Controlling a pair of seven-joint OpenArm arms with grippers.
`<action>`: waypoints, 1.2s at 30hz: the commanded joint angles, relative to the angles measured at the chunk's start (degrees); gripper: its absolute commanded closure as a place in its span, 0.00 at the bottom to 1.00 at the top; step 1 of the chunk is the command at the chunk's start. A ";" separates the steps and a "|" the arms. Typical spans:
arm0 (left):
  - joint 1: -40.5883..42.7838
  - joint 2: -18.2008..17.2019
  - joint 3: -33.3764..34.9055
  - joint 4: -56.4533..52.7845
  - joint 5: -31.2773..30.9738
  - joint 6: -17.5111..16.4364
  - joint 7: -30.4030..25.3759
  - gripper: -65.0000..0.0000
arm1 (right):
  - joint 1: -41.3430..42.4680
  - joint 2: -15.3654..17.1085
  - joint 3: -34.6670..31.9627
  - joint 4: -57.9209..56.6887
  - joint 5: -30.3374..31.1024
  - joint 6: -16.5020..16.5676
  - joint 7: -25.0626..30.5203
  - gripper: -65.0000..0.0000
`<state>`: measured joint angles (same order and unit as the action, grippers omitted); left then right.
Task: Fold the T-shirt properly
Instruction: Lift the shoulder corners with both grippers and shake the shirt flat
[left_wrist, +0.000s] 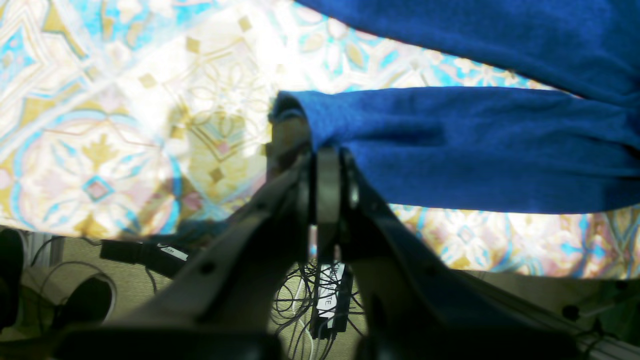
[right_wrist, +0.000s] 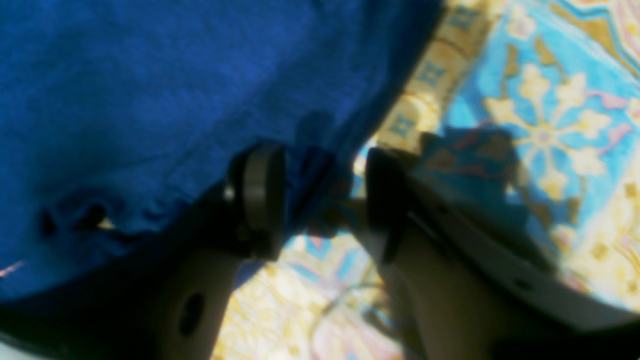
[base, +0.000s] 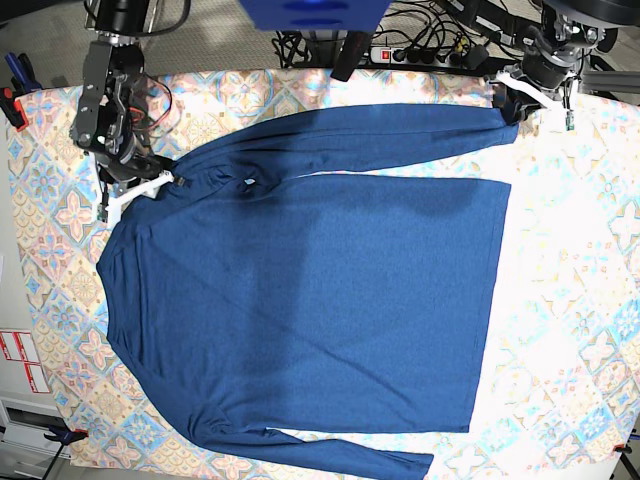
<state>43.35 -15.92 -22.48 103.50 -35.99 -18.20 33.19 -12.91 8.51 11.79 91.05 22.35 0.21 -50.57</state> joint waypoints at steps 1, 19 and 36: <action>0.47 -0.56 -0.33 0.89 -0.28 -0.13 -1.06 1.00 | 0.82 0.85 0.56 -0.10 -0.15 -0.08 0.94 0.61; 0.03 -0.74 -0.51 1.07 -0.36 -0.13 -1.32 1.00 | 9.61 2.70 0.74 -12.06 0.02 0.01 1.12 0.99; -13.07 -1.00 -0.77 1.07 -0.63 0.04 -1.15 1.00 | 7.50 3.40 8.82 -6.34 0.02 0.01 1.12 1.00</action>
<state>30.09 -16.21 -22.65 103.63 -36.10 -18.11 33.23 -5.98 10.96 20.34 83.59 22.55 0.16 -50.54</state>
